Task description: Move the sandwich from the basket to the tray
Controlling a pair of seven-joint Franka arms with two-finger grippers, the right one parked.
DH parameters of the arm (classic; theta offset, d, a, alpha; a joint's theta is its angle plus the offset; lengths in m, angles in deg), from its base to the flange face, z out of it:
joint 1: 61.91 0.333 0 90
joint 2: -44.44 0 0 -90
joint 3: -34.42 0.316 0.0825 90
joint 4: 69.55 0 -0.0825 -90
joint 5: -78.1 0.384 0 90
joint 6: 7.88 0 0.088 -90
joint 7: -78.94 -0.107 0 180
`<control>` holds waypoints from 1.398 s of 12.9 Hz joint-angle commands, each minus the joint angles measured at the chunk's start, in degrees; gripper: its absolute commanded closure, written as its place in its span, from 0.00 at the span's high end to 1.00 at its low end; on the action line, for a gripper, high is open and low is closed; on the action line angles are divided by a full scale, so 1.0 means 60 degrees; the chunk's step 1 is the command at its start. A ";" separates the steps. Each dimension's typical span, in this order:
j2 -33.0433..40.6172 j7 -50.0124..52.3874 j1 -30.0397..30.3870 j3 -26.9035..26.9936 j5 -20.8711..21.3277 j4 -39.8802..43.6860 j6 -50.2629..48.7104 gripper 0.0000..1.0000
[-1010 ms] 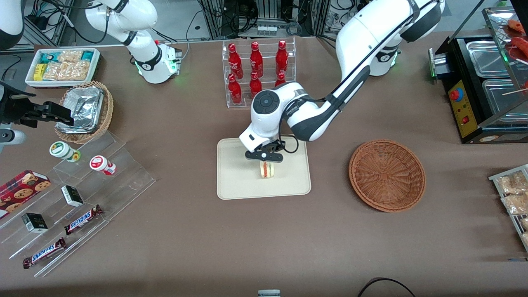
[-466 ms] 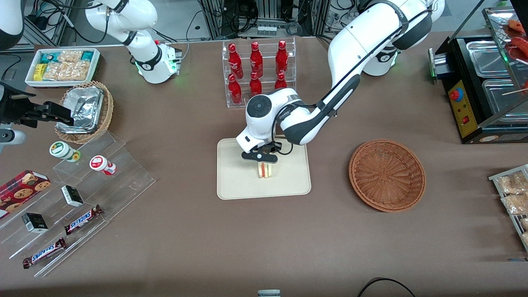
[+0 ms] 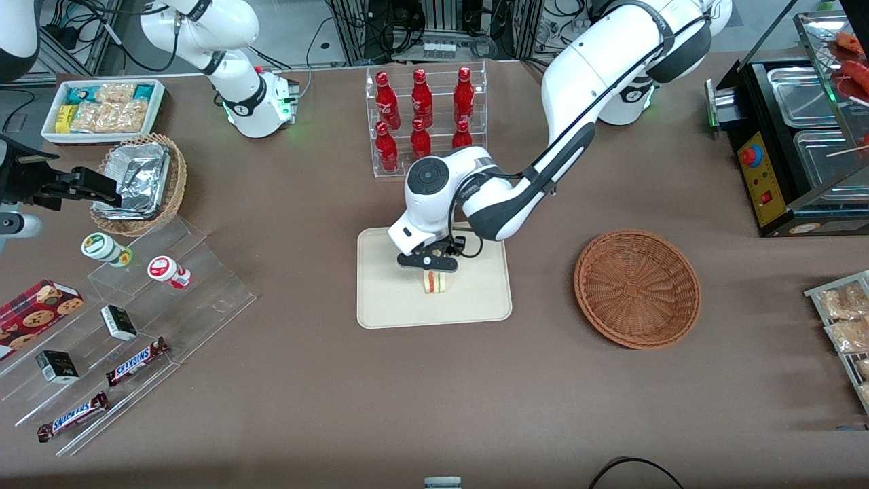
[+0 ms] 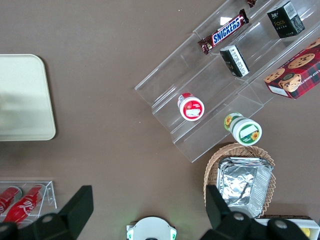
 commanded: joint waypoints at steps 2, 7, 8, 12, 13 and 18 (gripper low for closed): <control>0.1403 0.0142 0.0695 -0.0041 0.0073 0.0106 -0.0923 1.00; 0.3556 -0.0425 0.1970 -0.0071 -0.1401 0.0017 -0.3104 1.00; 0.3996 -0.1096 0.2292 -0.0056 -0.1827 0.0017 -0.3528 1.00; 0.5330 -0.3806 0.4136 -0.0056 -0.2942 -0.0070 -0.5345 1.00; 0.5652 -0.4596 0.4605 -0.0041 -0.3263 -0.0129 -0.5653 1.00; 0.6417 -0.6083 0.5533 0.0017 -0.3457 -0.0876 -0.5861 1.00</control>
